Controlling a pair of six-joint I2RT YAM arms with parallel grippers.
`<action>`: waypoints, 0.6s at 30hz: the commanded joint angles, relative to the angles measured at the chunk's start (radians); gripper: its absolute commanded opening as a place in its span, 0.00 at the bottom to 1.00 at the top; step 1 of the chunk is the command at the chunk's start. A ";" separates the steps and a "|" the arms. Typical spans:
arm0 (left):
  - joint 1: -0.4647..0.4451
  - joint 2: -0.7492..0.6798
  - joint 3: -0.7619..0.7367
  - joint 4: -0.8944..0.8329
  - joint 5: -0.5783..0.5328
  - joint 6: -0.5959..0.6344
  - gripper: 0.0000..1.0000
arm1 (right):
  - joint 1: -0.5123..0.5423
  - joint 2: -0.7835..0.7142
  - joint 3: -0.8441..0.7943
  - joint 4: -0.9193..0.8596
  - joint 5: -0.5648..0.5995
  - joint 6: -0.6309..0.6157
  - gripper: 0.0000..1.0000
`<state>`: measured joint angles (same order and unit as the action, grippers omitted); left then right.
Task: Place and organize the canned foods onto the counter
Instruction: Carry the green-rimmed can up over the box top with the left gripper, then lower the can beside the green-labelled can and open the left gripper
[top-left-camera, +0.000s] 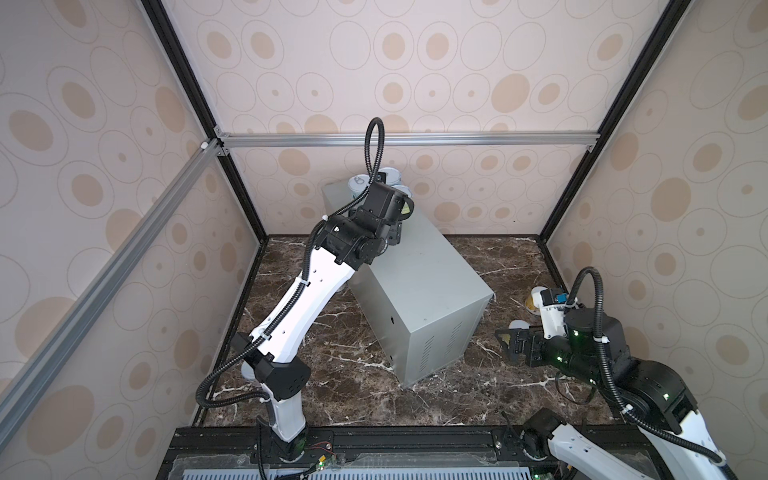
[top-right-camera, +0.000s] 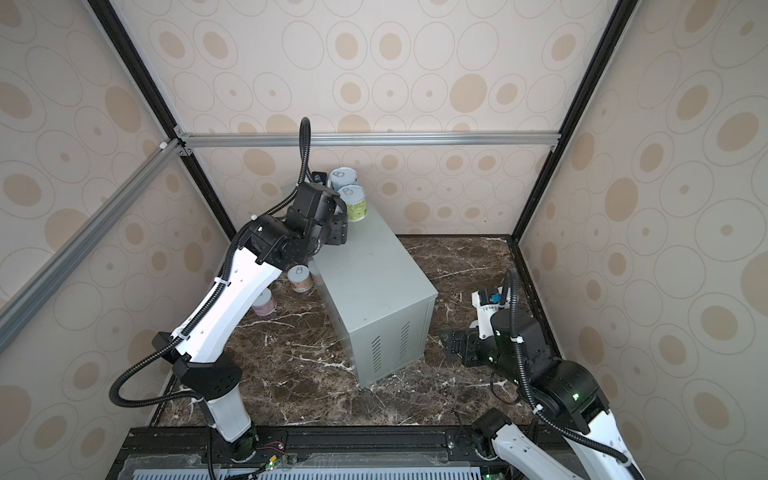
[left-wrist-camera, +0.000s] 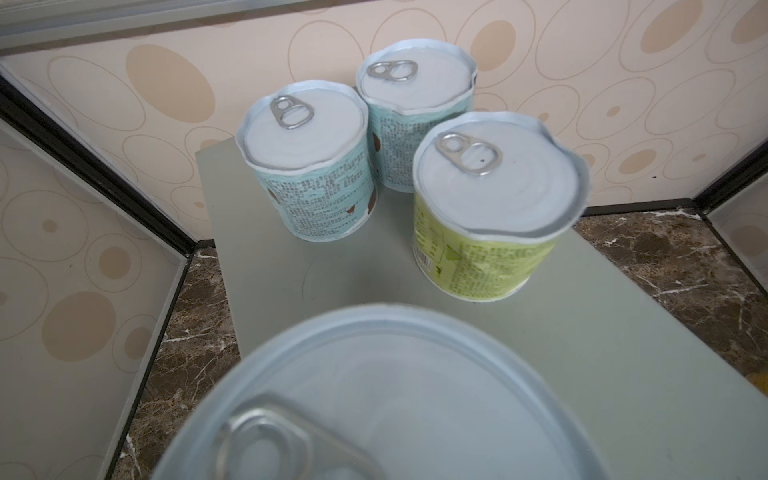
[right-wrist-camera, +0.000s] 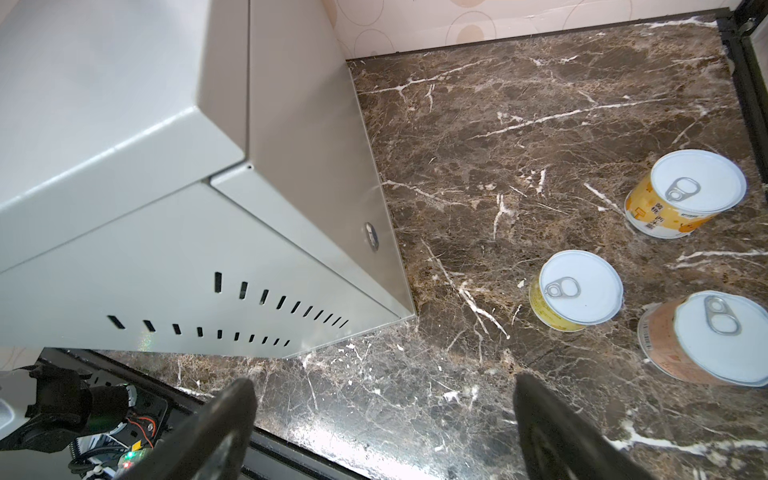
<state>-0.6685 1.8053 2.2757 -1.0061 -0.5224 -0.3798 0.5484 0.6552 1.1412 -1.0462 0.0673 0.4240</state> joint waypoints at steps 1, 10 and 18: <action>0.031 0.008 0.050 0.064 -0.017 0.016 0.73 | -0.002 -0.005 -0.005 -0.018 -0.006 -0.012 0.99; 0.081 0.078 0.092 0.093 0.032 0.026 0.75 | -0.001 -0.003 0.005 -0.038 -0.011 -0.026 0.99; 0.116 0.130 0.114 0.105 0.054 0.036 0.77 | -0.002 -0.002 -0.006 -0.042 -0.004 -0.014 0.99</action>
<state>-0.5705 1.9327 2.3367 -0.9466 -0.4652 -0.3683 0.5484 0.6552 1.1412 -1.0729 0.0597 0.4099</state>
